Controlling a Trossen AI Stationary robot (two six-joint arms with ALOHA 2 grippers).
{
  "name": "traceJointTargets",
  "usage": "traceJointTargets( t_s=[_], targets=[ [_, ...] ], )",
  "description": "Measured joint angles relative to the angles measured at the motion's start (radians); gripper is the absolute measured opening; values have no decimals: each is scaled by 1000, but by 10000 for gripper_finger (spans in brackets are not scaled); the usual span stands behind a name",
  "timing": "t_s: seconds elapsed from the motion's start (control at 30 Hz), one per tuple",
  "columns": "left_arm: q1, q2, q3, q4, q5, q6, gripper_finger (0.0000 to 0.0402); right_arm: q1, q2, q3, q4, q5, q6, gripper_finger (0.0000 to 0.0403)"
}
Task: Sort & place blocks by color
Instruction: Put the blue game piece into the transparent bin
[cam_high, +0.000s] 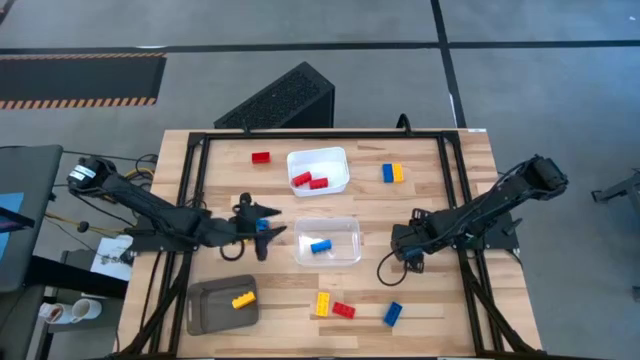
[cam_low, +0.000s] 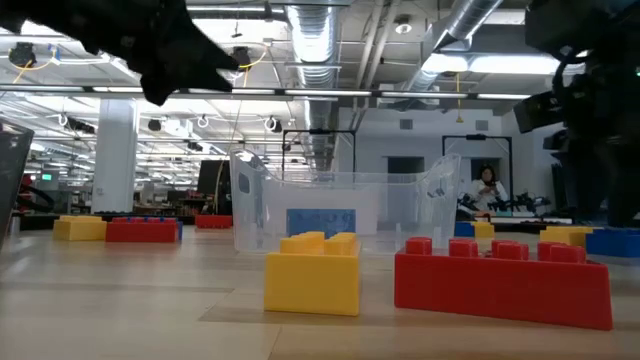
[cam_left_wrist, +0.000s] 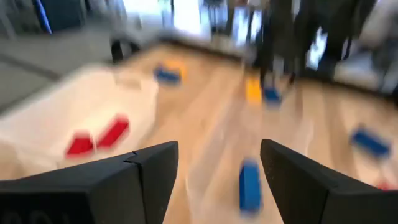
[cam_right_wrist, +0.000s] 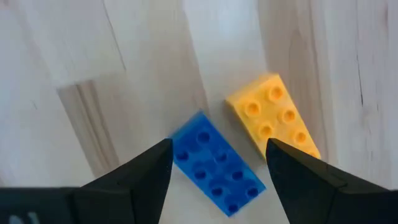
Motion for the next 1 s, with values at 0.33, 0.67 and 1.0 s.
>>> traceJointTargets(
  t_s=[0.33, 0.67, 1.0],
  targets=[
    [162, 0, 242, -867, 268, -116, 175, 66, -7, 0, 246, 65, 62, 281],
    [349, 63, 242, -980, 455, 126, 207, 149, -114, 0, 399, 243, 45, 281],
    [454, 251, 243, -995, 529, 277, 293, 177, -196, 1, 447, 301, 19, 281]
  ],
)
